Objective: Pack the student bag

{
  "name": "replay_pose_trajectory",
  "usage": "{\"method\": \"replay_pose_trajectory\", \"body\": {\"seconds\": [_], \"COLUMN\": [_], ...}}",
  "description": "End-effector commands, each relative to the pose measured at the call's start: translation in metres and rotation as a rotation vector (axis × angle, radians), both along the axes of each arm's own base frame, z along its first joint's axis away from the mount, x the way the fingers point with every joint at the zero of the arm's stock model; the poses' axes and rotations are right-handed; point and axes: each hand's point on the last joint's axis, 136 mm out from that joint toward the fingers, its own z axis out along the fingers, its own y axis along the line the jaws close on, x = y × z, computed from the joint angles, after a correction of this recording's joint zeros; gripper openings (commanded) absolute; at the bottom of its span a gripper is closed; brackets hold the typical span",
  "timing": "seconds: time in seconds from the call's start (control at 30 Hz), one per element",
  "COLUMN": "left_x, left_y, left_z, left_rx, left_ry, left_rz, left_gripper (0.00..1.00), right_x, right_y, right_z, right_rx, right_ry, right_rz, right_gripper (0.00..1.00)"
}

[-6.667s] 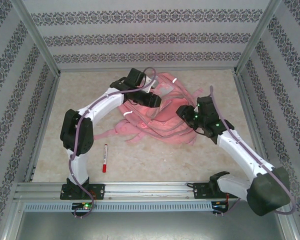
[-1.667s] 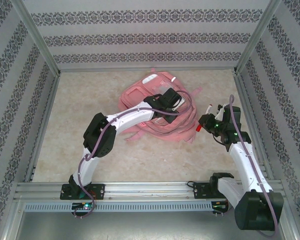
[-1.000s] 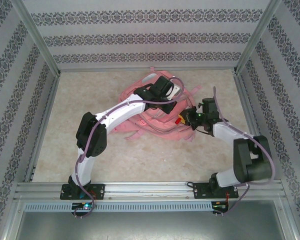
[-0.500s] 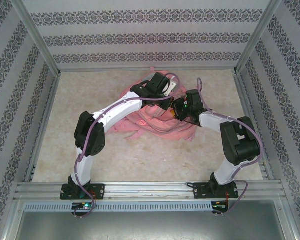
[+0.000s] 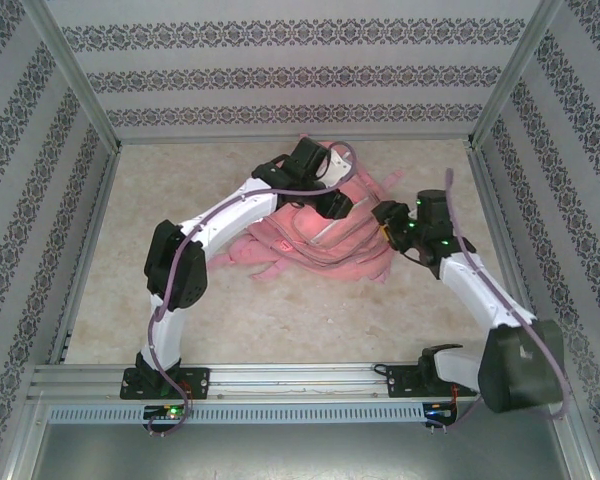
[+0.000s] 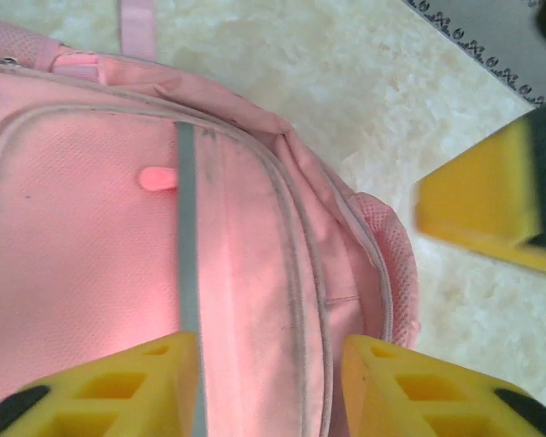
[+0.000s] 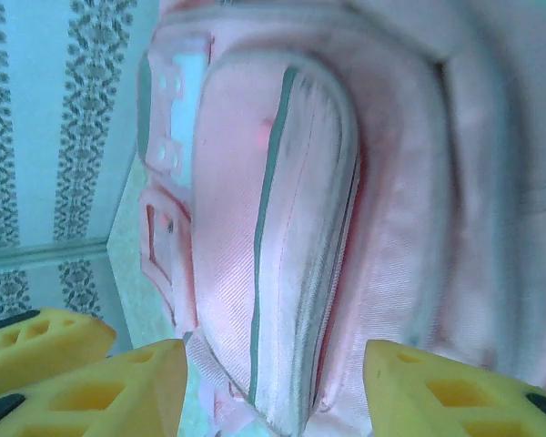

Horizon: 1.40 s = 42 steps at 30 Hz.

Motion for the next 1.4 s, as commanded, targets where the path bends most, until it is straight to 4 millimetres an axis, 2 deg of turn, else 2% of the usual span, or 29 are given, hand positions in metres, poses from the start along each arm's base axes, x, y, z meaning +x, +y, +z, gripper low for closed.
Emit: {"method": "replay_pose_trajectory", "body": {"seconds": [0.0, 0.17, 0.27, 0.33, 0.43, 0.57, 0.63, 0.7, 0.87, 1.03, 1.1, 1.2, 1.27, 1.37], "left_x": [0.021, 0.082, 0.115, 0.128, 0.129, 0.106, 0.083, 0.058, -0.006, -0.058, -0.066, -0.064, -0.063, -0.098], "left_y": [0.017, 0.054, 0.082, 0.097, 0.113, 0.126, 0.130, 0.137, 0.158, 0.158, 0.153, 0.153, 0.148, 0.123], "left_z": [0.031, -0.021, -0.045, -0.067, -0.104, -0.140, -0.152, -0.158, -0.156, -0.131, -0.113, -0.088, -0.076, -0.063], "left_rx": [-0.030, 0.087, 0.272, 0.346, 0.389, 0.416, 0.403, 0.390, 0.334, 0.270, 0.262, 0.303, 0.321, 0.244], "left_ry": [-0.122, -0.138, -0.243, -0.264, -0.164, -0.063, -0.006, 0.053, 0.144, 0.118, 0.084, 0.009, -0.044, -0.097], "left_rz": [-0.008, 0.157, 0.255, 0.279, 0.285, 0.275, 0.272, 0.270, 0.334, 0.264, 0.192, 0.106, 0.009, -0.340], "left_gripper": [0.47, 0.44, 0.46, 0.46, 0.41, 0.41, 0.41, 0.39, 0.37, 0.38, 0.42, 0.44, 0.44, 0.48], "right_x": [-0.028, -0.008, 0.010, 0.022, 0.040, 0.061, 0.071, 0.080, 0.097, 0.117, 0.127, 0.145, 0.153, 0.155], "right_y": [-0.013, 0.003, 0.003, 0.001, 0.005, 0.012, 0.018, 0.027, 0.059, 0.101, 0.117, 0.137, 0.143, 0.134], "right_z": [-0.030, -0.019, -0.021, -0.026, -0.035, -0.052, -0.059, -0.063, -0.069, -0.074, -0.074, -0.069, -0.065, -0.055], "right_rx": [-0.077, -0.072, -0.114, -0.157, -0.184, -0.207, -0.209, -0.216, -0.231, -0.189, -0.182, -0.163, -0.158, -0.188], "right_ry": [0.110, 0.067, 0.052, 0.034, 0.020, 0.040, 0.037, 0.027, -0.016, -0.061, -0.082, -0.117, -0.129, -0.109], "right_rz": [0.047, 0.170, 0.202, 0.215, 0.252, 0.286, 0.313, 0.351, 0.482, 0.581, 0.596, 0.599, 0.591, 0.549], "right_gripper": [0.53, 0.52, 0.50, 0.46, 0.36, 0.29, 0.26, 0.24, 0.23, 0.18, 0.18, 0.19, 0.22, 0.30]}}
